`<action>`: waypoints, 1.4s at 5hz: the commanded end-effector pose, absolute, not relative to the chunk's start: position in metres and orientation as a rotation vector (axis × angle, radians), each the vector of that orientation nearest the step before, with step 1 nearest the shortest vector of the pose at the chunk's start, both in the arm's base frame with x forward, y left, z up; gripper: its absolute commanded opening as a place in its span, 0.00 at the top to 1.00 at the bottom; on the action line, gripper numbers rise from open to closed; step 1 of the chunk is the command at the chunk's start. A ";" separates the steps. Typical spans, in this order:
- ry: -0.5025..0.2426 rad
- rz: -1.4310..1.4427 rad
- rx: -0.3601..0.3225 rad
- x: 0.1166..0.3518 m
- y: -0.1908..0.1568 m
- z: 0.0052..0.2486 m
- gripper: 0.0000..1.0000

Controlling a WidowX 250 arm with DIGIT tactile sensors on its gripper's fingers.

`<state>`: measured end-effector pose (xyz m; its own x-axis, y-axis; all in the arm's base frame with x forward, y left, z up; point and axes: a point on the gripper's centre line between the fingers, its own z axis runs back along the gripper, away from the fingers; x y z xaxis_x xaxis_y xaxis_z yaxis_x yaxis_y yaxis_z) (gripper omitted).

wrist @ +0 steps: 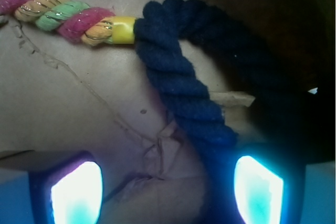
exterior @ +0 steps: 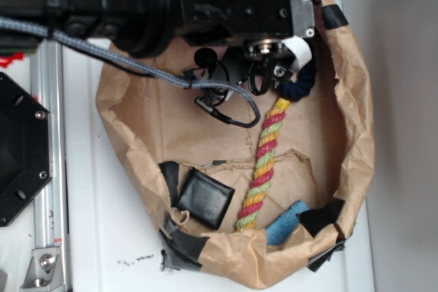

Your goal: Grab the blue rope.

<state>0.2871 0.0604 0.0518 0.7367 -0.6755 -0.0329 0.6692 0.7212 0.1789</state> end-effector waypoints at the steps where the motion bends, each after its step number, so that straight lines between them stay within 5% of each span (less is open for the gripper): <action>1: -0.135 -0.693 0.219 0.314 0.068 0.075 0.00; 3: -0.025 -0.719 0.087 0.302 0.036 0.027 0.00; 4: -0.050 -0.652 0.048 0.300 0.036 0.029 1.00; 7: -0.024 -0.674 0.028 0.295 0.035 0.027 1.00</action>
